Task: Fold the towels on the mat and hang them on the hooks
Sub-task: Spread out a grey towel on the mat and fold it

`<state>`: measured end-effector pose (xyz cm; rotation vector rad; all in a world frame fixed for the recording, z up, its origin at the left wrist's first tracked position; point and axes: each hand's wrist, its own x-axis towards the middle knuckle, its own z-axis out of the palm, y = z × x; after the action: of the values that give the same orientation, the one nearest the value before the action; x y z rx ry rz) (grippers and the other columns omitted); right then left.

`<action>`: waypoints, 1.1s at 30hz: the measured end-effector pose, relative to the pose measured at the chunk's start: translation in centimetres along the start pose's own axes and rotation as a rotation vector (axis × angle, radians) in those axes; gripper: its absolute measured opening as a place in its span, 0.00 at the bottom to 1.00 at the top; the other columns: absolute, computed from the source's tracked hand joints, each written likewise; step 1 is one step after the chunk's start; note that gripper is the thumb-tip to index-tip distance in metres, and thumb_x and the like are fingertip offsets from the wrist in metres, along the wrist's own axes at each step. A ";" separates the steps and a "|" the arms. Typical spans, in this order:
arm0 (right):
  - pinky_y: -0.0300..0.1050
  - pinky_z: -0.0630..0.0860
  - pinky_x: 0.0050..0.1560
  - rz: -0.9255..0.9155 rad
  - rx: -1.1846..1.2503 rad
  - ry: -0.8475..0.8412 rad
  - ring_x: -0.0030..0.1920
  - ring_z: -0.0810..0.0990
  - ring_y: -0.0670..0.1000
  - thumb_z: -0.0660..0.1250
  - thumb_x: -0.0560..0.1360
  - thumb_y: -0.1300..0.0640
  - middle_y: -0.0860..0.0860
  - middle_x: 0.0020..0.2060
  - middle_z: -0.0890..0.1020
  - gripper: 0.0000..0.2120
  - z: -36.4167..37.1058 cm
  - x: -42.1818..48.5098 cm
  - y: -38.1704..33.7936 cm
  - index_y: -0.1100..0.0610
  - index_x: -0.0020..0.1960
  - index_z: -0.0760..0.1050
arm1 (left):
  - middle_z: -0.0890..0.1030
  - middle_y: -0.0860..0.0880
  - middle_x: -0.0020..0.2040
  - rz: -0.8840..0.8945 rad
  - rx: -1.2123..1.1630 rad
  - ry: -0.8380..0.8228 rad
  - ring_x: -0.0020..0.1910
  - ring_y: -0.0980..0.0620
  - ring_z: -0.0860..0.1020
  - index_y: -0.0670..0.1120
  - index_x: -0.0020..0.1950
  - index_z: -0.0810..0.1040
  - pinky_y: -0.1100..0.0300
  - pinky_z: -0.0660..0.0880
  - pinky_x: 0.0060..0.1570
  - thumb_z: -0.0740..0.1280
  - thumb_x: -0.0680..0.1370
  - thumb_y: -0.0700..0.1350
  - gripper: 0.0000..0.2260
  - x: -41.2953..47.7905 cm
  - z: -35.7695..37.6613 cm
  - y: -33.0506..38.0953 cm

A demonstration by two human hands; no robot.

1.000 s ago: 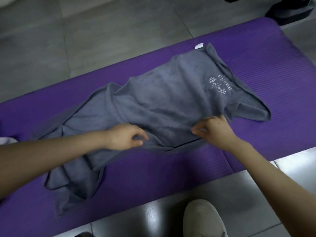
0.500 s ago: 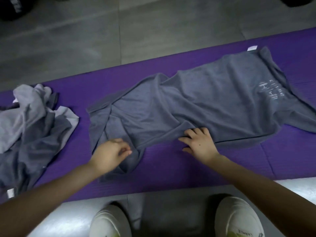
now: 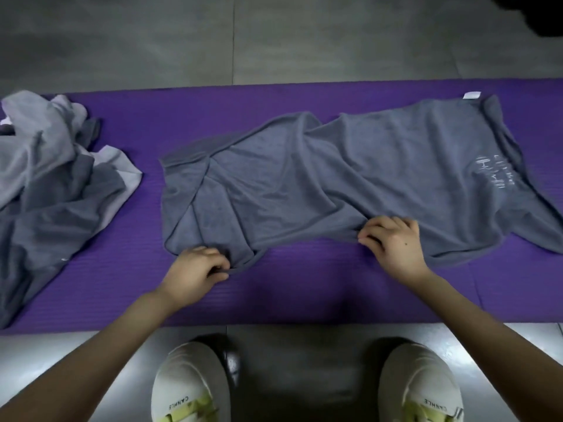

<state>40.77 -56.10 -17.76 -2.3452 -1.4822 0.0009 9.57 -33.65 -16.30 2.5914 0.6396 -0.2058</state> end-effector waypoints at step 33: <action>0.53 0.62 0.62 0.277 -0.054 -0.330 0.62 0.70 0.59 0.66 0.74 0.44 0.52 0.59 0.79 0.17 5.0 25.9 2.4 0.50 0.59 0.78 | 0.83 0.56 0.45 -0.147 -0.015 0.245 0.47 0.52 0.80 0.50 0.45 0.83 0.56 0.74 0.52 0.68 0.71 0.56 0.11 14.1 -8.6 -15.5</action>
<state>53.58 -32.89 -18.16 -2.6737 -1.2889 0.4436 14.99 -11.78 -18.42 2.5782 0.9158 0.0720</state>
